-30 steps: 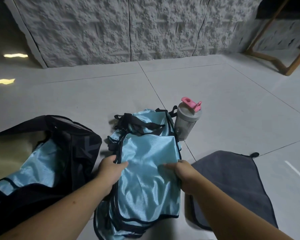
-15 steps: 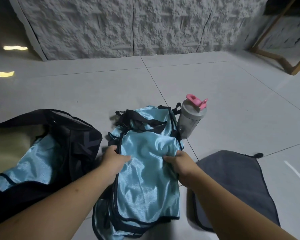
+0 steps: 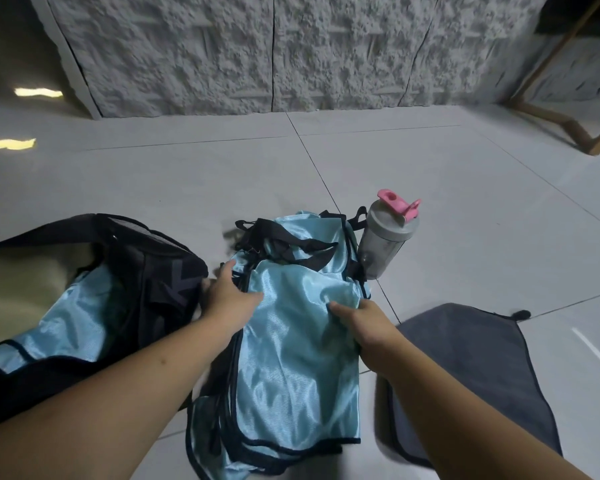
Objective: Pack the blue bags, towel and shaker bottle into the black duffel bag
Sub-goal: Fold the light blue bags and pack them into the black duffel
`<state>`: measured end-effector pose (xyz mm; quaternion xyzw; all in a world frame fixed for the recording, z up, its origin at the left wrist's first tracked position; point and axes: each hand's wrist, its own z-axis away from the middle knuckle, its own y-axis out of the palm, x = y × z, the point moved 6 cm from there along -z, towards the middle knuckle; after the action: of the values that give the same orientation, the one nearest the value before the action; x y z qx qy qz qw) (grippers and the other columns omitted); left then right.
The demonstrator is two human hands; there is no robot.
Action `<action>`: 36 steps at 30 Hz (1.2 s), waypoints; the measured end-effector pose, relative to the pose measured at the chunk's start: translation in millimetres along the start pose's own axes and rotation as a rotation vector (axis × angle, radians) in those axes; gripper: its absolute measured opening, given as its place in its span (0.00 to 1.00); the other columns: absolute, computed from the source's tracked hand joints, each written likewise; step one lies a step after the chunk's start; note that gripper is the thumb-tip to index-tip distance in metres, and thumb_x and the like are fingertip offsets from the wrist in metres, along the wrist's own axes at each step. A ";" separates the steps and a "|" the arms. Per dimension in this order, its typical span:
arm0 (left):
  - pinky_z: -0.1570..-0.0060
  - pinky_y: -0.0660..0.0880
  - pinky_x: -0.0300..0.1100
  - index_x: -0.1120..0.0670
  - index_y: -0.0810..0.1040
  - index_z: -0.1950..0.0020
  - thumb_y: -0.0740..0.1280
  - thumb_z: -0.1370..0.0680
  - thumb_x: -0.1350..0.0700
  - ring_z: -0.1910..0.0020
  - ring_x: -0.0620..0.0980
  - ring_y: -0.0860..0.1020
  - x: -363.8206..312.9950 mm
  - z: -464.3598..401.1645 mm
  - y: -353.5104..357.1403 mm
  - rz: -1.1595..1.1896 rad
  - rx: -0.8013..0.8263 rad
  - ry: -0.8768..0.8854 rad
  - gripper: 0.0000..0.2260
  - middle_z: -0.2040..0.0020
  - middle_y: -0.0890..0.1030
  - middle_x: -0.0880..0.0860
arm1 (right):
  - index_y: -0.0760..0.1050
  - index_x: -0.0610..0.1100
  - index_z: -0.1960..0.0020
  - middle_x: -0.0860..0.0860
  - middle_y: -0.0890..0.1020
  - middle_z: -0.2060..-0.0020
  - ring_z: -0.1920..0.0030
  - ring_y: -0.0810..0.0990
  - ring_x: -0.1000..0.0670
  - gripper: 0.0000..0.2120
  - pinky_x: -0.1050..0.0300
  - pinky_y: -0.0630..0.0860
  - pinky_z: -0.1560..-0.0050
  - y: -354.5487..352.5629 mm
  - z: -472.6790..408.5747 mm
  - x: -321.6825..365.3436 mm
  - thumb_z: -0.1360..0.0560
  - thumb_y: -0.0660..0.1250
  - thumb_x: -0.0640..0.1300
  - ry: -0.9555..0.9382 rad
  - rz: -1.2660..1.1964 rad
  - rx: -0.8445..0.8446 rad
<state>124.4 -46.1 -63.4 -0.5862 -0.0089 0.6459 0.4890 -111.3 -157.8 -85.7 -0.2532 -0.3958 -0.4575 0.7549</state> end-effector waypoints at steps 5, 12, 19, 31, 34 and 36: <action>0.35 0.75 0.51 0.41 0.76 0.33 0.75 0.28 0.49 0.35 0.59 0.73 -10.1 -11.6 10.4 -0.356 0.171 -0.017 0.24 0.31 0.69 0.55 | 0.84 0.35 0.47 0.36 0.88 0.53 0.53 0.87 0.36 0.06 0.39 0.85 0.49 -1.5 2.2 4.0 0.21 0.70 0.35 -0.042 -0.009 0.037; 0.52 0.73 0.46 0.45 0.71 0.64 0.77 0.30 0.55 0.50 0.58 0.77 -27.0 -3.4 -8.7 -0.254 0.012 0.321 0.15 0.58 0.78 0.49 | 0.83 0.31 0.48 0.31 0.85 0.51 0.57 0.85 0.37 0.06 0.35 0.84 0.47 -7.1 3.1 10.8 0.24 0.69 0.29 -0.068 -0.042 0.009; 0.50 0.72 0.43 0.50 0.80 0.41 0.75 0.24 0.58 0.52 0.53 0.79 -37.0 15.4 -25.8 -0.221 0.082 0.518 0.13 0.52 0.79 0.48 | 0.83 0.35 0.46 0.38 0.87 0.57 0.62 0.86 0.41 0.08 0.52 0.83 0.63 -4.1 9.8 31.9 0.24 0.70 0.32 -0.095 -0.107 0.097; 0.26 0.54 0.49 0.47 0.82 0.63 0.74 0.36 0.53 0.25 0.51 0.65 -23.6 112.4 -19.7 -0.805 0.206 0.984 0.04 0.34 0.77 0.49 | 0.87 0.41 0.49 0.46 0.89 0.53 0.50 0.87 0.45 0.16 0.48 0.81 0.40 -43.6 31.4 33.3 0.37 0.75 0.39 -0.107 0.775 0.273; 0.32 0.60 0.48 0.48 0.78 0.65 0.72 0.42 0.54 0.35 0.50 0.76 -7.7 136.9 -5.9 -0.904 0.255 1.108 0.08 0.46 0.80 0.47 | 0.87 0.45 0.46 0.46 0.88 0.47 0.42 0.85 0.45 0.17 0.51 0.80 0.38 -32.6 44.2 27.4 0.34 0.76 0.38 -0.146 1.109 0.307; 0.33 0.65 0.49 0.48 0.77 0.64 0.72 0.41 0.53 0.36 0.51 0.76 -0.6 145.3 0.3 -0.930 0.282 1.138 0.09 0.47 0.80 0.47 | 0.86 0.45 0.44 0.45 0.86 0.44 0.41 0.83 0.44 0.16 0.50 0.79 0.38 -23.6 47.5 16.5 0.32 0.77 0.39 -0.172 1.259 0.330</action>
<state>12.9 34.9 -17.7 -0.6973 0.0816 -0.0353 0.7113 -145.3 -141.3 -45.1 -0.3529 -0.2962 0.1603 0.8729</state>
